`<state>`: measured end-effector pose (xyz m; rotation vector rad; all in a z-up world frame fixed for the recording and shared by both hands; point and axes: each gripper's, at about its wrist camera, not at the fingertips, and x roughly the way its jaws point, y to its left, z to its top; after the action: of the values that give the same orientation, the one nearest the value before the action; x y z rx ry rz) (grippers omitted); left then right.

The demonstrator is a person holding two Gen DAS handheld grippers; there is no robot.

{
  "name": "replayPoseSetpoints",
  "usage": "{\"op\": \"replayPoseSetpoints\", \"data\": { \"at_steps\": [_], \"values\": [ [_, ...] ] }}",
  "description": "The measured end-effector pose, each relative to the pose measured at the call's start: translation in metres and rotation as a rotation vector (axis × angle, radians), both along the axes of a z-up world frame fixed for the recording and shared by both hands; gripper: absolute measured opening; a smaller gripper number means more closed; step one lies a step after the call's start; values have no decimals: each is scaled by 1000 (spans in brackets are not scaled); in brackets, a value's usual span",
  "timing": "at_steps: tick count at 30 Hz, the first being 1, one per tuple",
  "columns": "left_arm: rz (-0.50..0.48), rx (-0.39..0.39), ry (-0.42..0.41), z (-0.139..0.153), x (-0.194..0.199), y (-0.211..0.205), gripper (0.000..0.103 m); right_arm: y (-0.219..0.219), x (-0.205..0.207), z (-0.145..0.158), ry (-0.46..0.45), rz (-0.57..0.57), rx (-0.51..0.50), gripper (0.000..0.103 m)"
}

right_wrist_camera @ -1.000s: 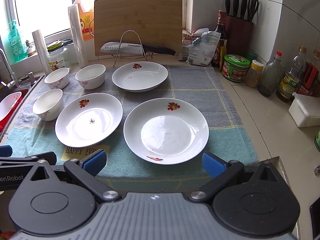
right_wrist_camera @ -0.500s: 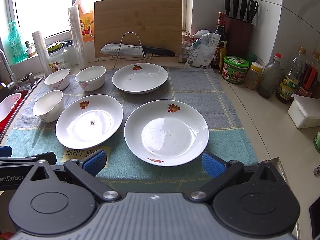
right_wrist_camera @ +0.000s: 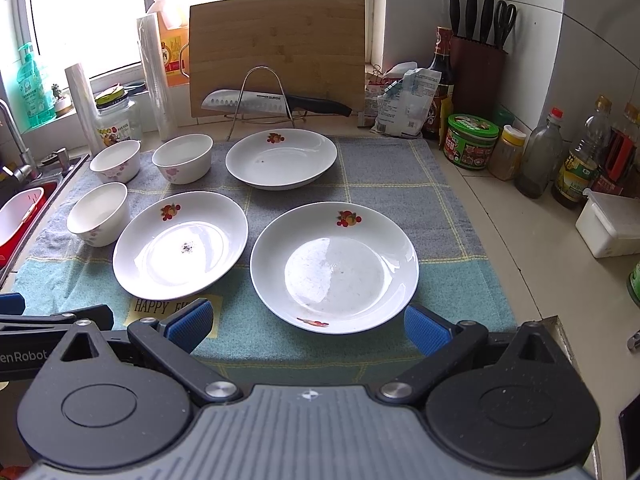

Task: Organize plates and bowls

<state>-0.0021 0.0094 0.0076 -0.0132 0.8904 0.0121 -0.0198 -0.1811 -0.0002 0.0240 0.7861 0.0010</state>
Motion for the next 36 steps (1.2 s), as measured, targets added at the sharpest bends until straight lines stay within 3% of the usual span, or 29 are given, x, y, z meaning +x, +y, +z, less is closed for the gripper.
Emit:
{"op": "replayPoseSetpoints", "data": {
  "at_steps": [13, 23, 36],
  "values": [
    [-34, -23, -14, -3, 2, 4, 102, 1, -4, -2, -33, 21, 4, 103],
    [-95, -41, -73, -8, 5, 5, 102, -2, -5, -8, -83, 74, -5, 103],
    [-175, -15, -73, -26, 19, 1, 102, -27, 6, -52, -91, 115, -28, 103]
  ]
}}
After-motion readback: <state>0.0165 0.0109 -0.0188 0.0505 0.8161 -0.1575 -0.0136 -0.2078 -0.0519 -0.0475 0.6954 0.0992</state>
